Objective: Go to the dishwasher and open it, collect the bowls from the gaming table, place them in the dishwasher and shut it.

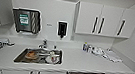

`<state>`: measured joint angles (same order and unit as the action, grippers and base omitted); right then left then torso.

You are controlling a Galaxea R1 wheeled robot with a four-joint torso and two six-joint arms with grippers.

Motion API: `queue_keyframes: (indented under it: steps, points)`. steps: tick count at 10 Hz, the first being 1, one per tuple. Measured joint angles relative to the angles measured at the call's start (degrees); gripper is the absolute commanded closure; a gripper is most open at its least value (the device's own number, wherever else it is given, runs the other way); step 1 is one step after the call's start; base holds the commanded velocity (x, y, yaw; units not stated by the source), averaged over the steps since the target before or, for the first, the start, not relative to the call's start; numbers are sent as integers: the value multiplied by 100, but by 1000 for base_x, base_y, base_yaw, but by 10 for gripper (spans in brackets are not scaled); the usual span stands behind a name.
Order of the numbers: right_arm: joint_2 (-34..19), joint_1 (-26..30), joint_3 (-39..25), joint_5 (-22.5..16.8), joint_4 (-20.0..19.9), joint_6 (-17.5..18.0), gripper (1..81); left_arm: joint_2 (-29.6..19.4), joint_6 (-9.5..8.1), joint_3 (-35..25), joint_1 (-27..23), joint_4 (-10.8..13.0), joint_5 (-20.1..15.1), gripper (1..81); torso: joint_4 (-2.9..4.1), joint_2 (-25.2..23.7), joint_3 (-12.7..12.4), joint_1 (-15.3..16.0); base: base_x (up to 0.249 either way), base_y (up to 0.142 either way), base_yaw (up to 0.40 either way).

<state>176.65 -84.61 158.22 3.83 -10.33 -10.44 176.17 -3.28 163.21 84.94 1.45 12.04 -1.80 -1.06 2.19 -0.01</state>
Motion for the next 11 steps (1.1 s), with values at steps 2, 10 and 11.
queue_keyframes:
  steps: [2, 10, 11]
  points:
    - [0, 2, 0, 2, 0, 2, 10, 0, 0, 0, 0, 2, 0, 10, 0, 0, 0, 0, 136, 0, 0]
    - [0, 16, 0, 2, 0, 7, 10, -11, 0, 0, -18, 2, 0, 10, 0, 2, 0, 3, 125, 0, 0]
    - [-5, 38, 0, 16, 0, 7, 10, -15, 0, 0, -49, 0, 9, 10, 0, 2, 0, 8, 0, 0, 0]
